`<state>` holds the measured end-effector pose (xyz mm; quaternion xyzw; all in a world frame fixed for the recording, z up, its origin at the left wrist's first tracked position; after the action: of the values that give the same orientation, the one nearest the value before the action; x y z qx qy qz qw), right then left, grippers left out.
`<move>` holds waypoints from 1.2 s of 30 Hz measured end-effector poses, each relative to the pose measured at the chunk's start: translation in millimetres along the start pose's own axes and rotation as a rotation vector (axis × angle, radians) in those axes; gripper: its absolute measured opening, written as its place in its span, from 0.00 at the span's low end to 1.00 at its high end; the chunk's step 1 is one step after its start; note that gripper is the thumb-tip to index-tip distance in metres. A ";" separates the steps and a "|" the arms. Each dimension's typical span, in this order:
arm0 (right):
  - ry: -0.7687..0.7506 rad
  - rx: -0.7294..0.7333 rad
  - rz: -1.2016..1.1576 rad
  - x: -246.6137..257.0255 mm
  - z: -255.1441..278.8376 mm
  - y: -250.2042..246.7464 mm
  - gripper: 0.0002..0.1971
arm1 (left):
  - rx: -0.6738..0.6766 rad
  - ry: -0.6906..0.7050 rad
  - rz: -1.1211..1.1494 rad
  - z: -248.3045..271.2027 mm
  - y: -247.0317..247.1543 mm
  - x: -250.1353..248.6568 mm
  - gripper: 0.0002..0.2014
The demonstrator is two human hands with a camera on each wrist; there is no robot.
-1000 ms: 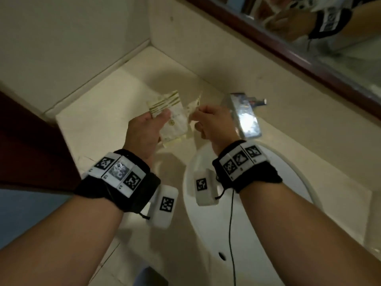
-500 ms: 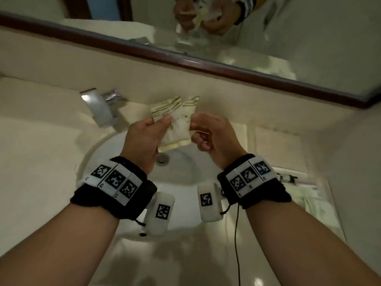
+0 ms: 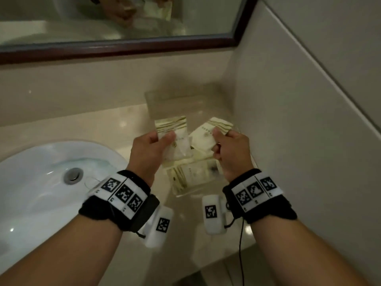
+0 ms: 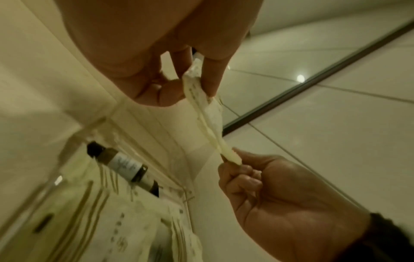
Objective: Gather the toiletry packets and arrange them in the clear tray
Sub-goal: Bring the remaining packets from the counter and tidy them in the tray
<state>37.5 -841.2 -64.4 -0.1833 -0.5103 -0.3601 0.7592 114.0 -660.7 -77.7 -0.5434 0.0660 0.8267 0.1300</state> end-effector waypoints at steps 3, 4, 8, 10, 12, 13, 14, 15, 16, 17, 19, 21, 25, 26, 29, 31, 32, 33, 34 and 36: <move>0.018 -0.181 0.103 -13.8 -30.3 -49.6 0.09 | -0.005 0.020 -0.158 -4.9 23.7 12.3 0.09; 0.028 -0.218 0.176 -21.0 -40.3 -61.7 0.08 | 0.001 0.040 -0.205 -4.9 29.9 14.5 0.10; 0.097 -0.256 0.388 -43.9 -65.3 -81.8 0.10 | 0.052 0.121 -0.342 -5.1 43.7 22.1 0.10; 0.088 -0.246 0.460 -46.7 -72.9 -80.5 0.09 | 0.064 0.141 -0.420 -9.1 44.0 27.6 0.07; 0.061 -0.234 0.532 -47.0 -78.4 -75.6 0.12 | 0.072 0.135 -0.480 -14.4 42.9 33.4 0.05; 0.050 -0.230 0.572 -46.3 -79.6 -72.7 0.15 | 0.075 0.128 -0.485 -15.4 42.7 34.8 0.05; 0.039 -0.236 0.609 -44.7 -79.7 -69.9 0.19 | 0.071 0.119 -0.482 -16.5 42.4 36.6 0.06; 0.022 -0.248 0.644 -41.8 -78.6 -67.2 0.24 | 0.064 0.111 -0.482 -17.4 42.3 38.0 0.08; 0.007 -0.261 0.676 -38.4 -77.2 -65.0 0.27 | 0.057 0.105 -0.490 -17.8 43.2 38.2 0.09; -0.004 -0.270 0.700 -36.1 -76.7 -63.7 0.29 | 0.057 0.102 -0.507 -18.3 44.8 38.5 0.10; -0.007 -0.272 0.732 -35.4 -77.3 -63.2 0.31 | 0.054 0.101 -0.579 -20.4 48.4 38.9 0.12; -0.011 -0.257 0.747 -35.9 -76.8 -62.8 0.29 | 0.043 0.102 -0.653 -23.1 52.2 39.4 0.14; -0.024 -0.234 0.735 -36.0 -72.9 -63.3 0.27 | 0.036 0.191 -0.877 -28.8 64.8 36.4 0.14; -0.028 -0.231 0.736 -35.8 -72.1 -63.7 0.26 | 0.036 0.224 -0.949 -30.9 68.1 36.0 0.15; -0.048 -0.206 0.760 -35.5 -71.1 -63.7 0.23 | 0.013 0.277 -1.107 -37.6 74.2 36.0 0.19; -0.062 -0.190 0.774 -35.9 -71.7 -63.5 0.21 | -0.007 0.344 -1.202 -38.9 77.1 34.8 0.19; -0.069 -0.182 0.783 -36.3 -72.0 -63.4 0.21 | -0.022 0.404 -1.234 -37.8 78.5 33.9 0.19; -0.076 -0.175 0.796 -36.5 -72.3 -63.2 0.20 | -0.041 0.459 -1.258 -36.4 79.6 33.6 0.21; -0.080 -0.167 0.814 -36.8 -72.4 -62.5 0.19 | -0.063 0.504 -1.274 -35.5 80.4 34.1 0.23; -0.084 -0.149 0.853 -36.3 -71.9 -60.8 0.17 | -0.095 0.548 -1.293 -35.3 81.2 37.2 0.23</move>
<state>31.1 -915.5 -132.4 -0.4467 -0.3920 -0.0420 0.8031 107.9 -741.9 -128.5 -0.6674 -0.2759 0.4192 0.5502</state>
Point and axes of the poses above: each hand's wrist, its own z-axis away from the middle knuckle, its own y-axis out of the palm, x = y × z, the point moved 4 cm from there along -z, towards the middle knuckle, and after that the axes turned 7 degrees about -z, right-handed, at the moved point
